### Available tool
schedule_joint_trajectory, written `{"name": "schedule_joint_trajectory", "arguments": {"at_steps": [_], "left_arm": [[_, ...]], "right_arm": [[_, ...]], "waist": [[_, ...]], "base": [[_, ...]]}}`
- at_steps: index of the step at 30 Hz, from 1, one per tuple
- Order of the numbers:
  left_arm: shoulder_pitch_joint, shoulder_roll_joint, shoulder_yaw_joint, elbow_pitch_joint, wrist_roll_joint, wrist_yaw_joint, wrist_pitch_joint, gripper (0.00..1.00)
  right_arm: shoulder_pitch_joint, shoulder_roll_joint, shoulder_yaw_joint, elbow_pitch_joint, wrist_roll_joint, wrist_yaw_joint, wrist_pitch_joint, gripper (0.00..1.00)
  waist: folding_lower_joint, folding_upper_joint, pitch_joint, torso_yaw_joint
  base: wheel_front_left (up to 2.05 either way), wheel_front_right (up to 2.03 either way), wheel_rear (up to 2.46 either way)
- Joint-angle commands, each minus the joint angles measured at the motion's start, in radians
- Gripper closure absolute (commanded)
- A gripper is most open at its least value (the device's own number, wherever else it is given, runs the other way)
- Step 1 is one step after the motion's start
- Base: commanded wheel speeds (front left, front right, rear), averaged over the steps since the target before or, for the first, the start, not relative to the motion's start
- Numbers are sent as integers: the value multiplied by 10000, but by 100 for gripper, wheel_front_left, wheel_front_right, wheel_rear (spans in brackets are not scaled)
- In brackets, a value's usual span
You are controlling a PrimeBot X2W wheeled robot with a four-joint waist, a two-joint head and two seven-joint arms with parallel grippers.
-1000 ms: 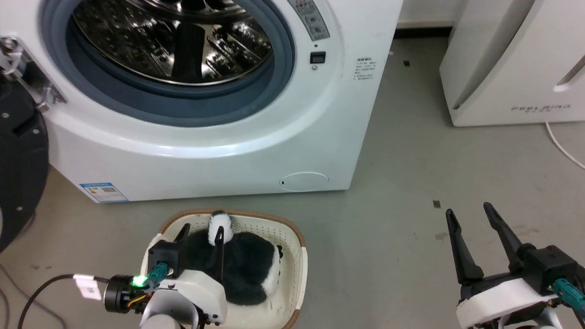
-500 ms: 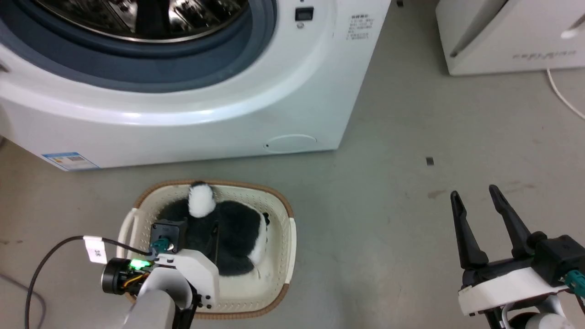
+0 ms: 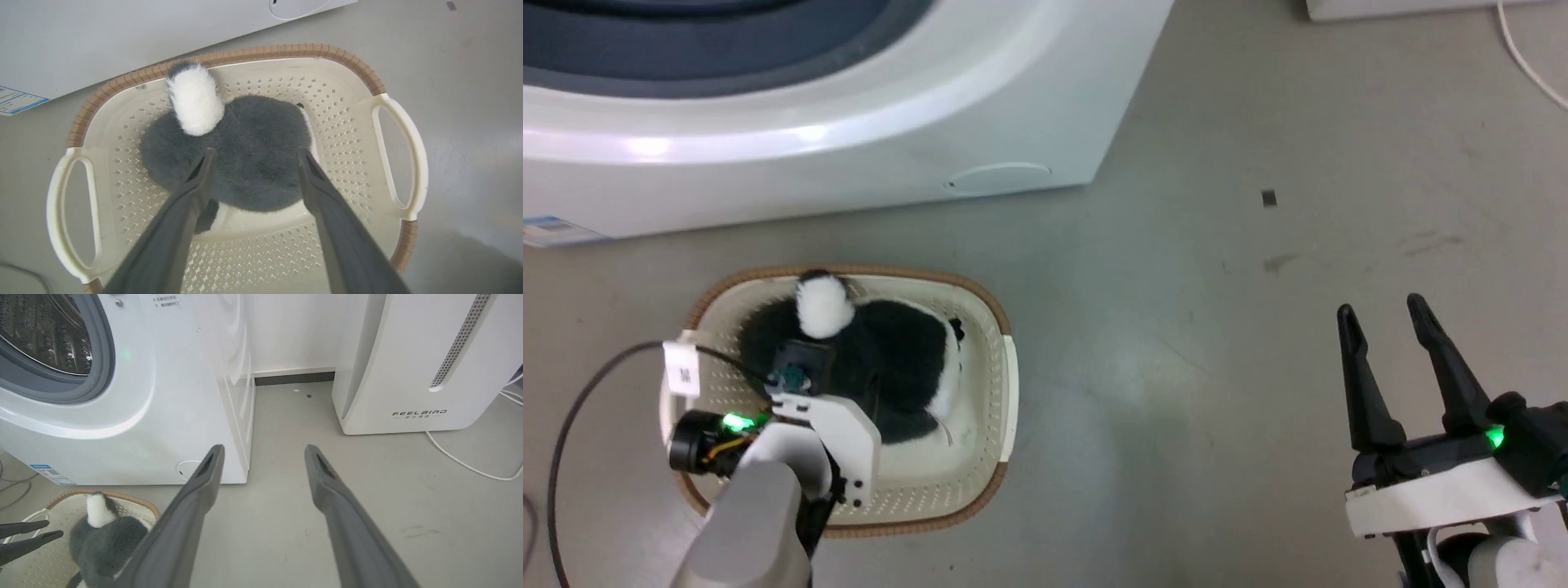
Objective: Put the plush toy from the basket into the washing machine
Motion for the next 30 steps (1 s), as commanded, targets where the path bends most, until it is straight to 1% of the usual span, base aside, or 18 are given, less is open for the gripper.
{"name": "schedule_joint_trajectory", "arguments": {"at_steps": [1, 10, 15, 19, 30], "left_arm": [[-380, 135, -80, 298, -54, -47, 98, 0], [-1673, 804, -645, 1288, 60, -165, 507, 0], [-2140, 950, -674, 1747, -203, -222, 767, 0], [-2593, 1063, -538, 2187, -698, -276, 1007, 0], [-3626, 1576, -1125, 3303, -1343, -400, 1734, 0]], "right_arm": [[-217, -3, 21, -83, 176, -6, -110, 0], [-499, -3, 188, -265, 567, -7, -297, 0], [-630, -3, 226, -313, 721, -7, -380, 0], [-723, -3, 305, -386, 869, -7, -464, 0], [-894, -4, 592, -554, 1245, -8, -693, 0]], "waist": [[-2, 0, 425, -200], [-2, 0, 1587, -595], [-2, 0, 2027, -771], [-2, 0, 2448, -948], [-2, 0, 3600, -1325]], "base": [[0, 0, 0], [0, 0, 0], [0, 0, 0], [0, 0, 0], [0, 0, 0]]}}
